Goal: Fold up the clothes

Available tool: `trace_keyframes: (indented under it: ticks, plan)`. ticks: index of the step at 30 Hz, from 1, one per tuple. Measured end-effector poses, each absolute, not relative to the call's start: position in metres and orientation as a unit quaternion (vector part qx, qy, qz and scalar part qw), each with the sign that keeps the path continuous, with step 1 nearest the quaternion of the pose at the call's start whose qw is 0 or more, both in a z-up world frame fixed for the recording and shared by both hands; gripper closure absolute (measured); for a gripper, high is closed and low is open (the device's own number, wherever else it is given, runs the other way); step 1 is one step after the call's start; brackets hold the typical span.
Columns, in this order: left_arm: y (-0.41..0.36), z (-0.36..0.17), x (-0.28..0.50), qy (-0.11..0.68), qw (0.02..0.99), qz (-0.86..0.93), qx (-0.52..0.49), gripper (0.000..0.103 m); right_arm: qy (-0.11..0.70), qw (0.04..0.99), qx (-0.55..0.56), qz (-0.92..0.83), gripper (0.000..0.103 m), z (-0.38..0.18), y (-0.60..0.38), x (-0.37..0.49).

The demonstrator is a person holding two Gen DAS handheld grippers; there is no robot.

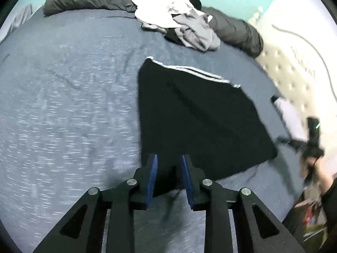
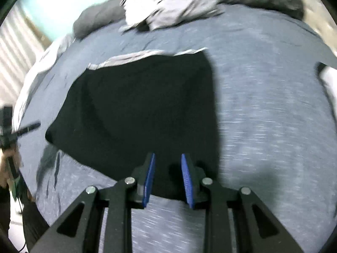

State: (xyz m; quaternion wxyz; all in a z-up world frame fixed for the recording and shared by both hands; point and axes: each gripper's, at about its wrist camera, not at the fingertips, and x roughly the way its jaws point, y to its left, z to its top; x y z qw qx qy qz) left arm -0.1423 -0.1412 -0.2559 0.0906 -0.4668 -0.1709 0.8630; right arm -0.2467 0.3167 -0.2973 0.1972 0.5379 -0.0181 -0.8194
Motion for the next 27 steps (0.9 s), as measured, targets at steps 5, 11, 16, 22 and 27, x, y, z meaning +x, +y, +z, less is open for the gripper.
trace_keyframes:
  ticks: [5, 11, 16, 22, 27]
  plan:
    - [-0.113, -0.288, -0.156, -0.164, 0.085, 0.856, -0.483, 0.077, 0.021, 0.191, 0.576, -0.795, 0.077, -0.342, 0.266, -0.251]
    - [-0.119, -0.318, -0.15, -0.191, 0.068, 0.855, -0.478, 0.077, 0.014, 0.185, 0.567, -0.802, 0.077, -0.335, 0.264, -0.254]
    - [-0.119, -0.322, -0.143, -0.192, 0.065, 0.866, -0.458, 0.077, -0.005, 0.197, 0.537, -0.82, 0.076, -0.312, 0.259, -0.283]
    - [-0.121, -0.322, -0.146, -0.19, 0.074, 0.868, -0.453, 0.077, 0.011, 0.215, 0.515, -0.83, 0.07, -0.295, 0.227, -0.332]
    - [-0.117, -0.323, -0.15, -0.179, 0.075, 0.87, -0.453, 0.076, 0.036, 0.223, 0.507, -0.832, 0.068, -0.294, 0.191, -0.376]
